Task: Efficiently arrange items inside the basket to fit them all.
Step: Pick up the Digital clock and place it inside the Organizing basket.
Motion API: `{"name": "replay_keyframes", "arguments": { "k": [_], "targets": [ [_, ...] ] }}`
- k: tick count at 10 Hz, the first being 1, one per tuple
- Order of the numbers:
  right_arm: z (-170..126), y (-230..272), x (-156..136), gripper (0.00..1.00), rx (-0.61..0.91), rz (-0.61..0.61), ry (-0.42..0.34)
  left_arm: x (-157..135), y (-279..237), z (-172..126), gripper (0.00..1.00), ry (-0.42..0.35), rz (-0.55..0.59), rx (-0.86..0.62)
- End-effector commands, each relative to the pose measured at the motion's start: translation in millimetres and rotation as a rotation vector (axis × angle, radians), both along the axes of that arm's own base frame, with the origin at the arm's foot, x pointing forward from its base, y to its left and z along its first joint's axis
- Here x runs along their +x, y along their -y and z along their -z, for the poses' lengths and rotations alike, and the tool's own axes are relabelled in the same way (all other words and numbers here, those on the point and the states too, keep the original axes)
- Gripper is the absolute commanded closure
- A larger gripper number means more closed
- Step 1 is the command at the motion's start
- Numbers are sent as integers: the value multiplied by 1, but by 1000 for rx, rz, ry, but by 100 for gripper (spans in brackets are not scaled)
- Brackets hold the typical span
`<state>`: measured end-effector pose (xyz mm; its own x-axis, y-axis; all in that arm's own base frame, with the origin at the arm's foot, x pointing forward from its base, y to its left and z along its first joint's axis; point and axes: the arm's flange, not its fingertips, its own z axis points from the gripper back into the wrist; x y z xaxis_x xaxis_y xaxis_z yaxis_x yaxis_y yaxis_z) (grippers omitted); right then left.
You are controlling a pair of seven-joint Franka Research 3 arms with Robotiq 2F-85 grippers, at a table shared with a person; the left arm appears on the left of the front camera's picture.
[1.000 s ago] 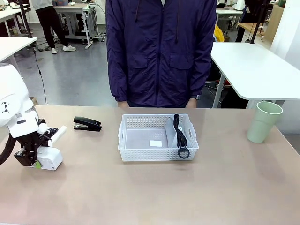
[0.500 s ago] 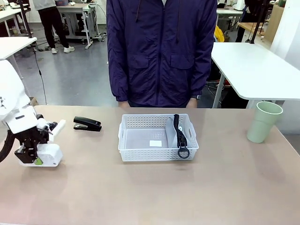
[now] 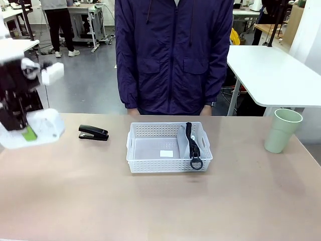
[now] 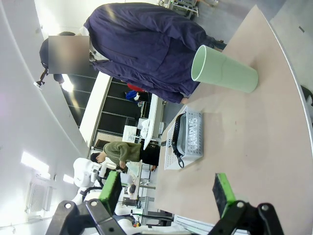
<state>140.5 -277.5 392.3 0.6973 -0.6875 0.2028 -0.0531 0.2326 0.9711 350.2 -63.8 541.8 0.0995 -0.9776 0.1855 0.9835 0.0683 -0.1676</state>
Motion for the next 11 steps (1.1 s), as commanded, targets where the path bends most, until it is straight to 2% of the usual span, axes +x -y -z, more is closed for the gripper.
{"name": "replay_keyframes", "arguments": {
  "k": [1,3,4,5,9,10,11],
  "targets": [
    [-3,1,0,0,-5,11,38,19,5,-21,100,-14,-96,-65],
    [-3,1,0,0,-5,11,38,28,-12,-9,100,48,-135,-111],
    [-3,1,0,0,-5,11,38,25,-37,3,100,109,-179,-161],
    [-3,1,0,0,-5,11,38,24,-2,-25,100,13,-105,-68],
    [-3,1,0,0,-5,11,38,24,-2,-25,100,13,-105,-68],
    [-3,1,0,0,-5,11,38,24,-1,-17,48,18,-100,-75],
    [-3,1,0,0,-5,11,38,17,21,-14,48,51,-124,-198]
  ]
}}
